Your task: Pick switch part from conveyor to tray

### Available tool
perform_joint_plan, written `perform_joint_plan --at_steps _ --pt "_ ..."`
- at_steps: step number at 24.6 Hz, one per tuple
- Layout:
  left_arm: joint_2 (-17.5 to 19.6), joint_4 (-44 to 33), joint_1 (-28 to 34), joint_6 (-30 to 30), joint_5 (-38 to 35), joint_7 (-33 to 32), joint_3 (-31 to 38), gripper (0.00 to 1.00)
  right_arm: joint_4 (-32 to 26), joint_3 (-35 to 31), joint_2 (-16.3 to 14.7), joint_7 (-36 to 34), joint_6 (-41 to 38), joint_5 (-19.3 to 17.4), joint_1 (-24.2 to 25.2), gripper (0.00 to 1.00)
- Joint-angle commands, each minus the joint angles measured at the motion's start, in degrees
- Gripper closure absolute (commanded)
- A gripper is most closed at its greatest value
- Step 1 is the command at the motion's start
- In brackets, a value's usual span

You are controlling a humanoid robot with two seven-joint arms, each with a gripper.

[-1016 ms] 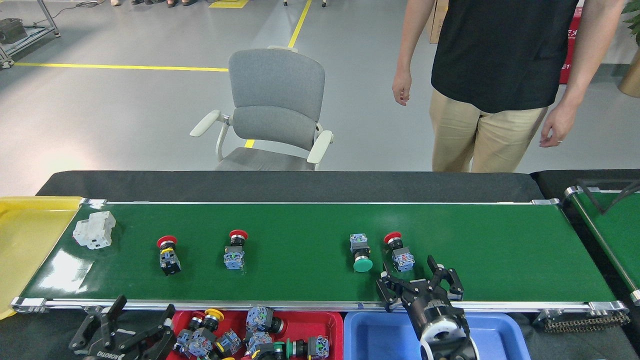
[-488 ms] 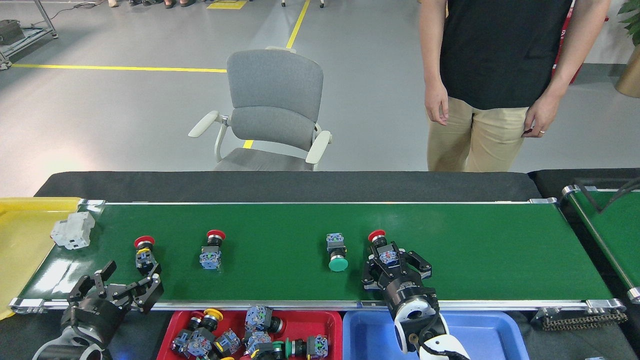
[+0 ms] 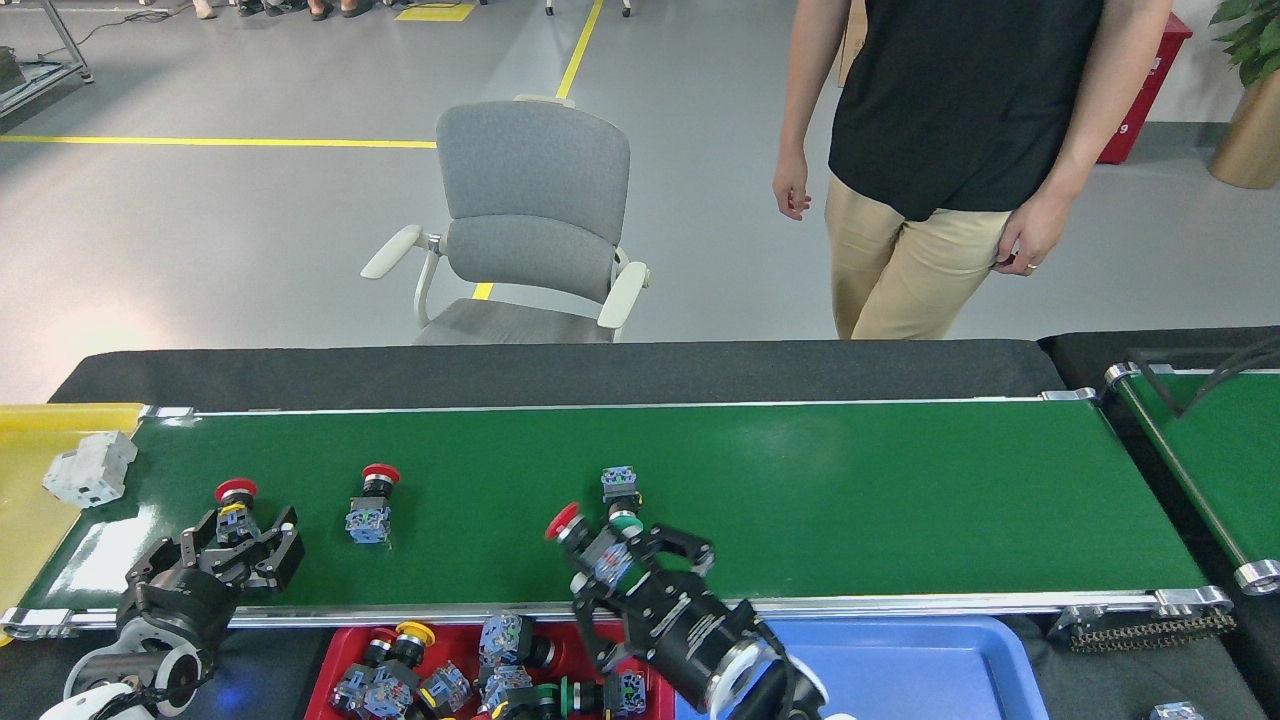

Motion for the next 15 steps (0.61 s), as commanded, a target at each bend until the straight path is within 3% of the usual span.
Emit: perform_joint_plan --at_steps 1,6,10,13,14,15 --pt "0.0 -1.1 -0.3 -1.1 1.4 0.3 -0.9 0.97 -0.9 0.3 -0.1 -1.2 -1.0 0.0 -0.5 0.00" --pt "-2.8 -8.0 3.8 -5.4 1.9 0.3 -1.8 0.98 -3.6 -3.0 -0.3 -1.2 -0.4 -1.2 0.0 0.00" --pt "-6.3 -21.5 12.2 -11.4 3.9 -0.1 -2.2 0.96 -8.5 -19.0 -1.5 -1.2 0.4 -4.4 5.5 0.00" --pt "-10.0 -28.8 17.8 -14.8 3.9 -0.4 -3.3 0.93 -9.4 -30.7 -1.3 -1.5 5.0 -4.7 9.4 0.00" --pt "-11.2 -31.1 19.6 -16.4 3.8 -1.2 -4.2 0.87 -9.3 -34.5 -1.3 -1.9 8.1 -4.7 10.1 0.00" --pt "-12.4 -33.3 21.3 -17.8 3.6 -2.3 -5.1 0.72 -9.1 -37.6 -1.6 -2.8 11.7 -4.7 11.5 0.00"
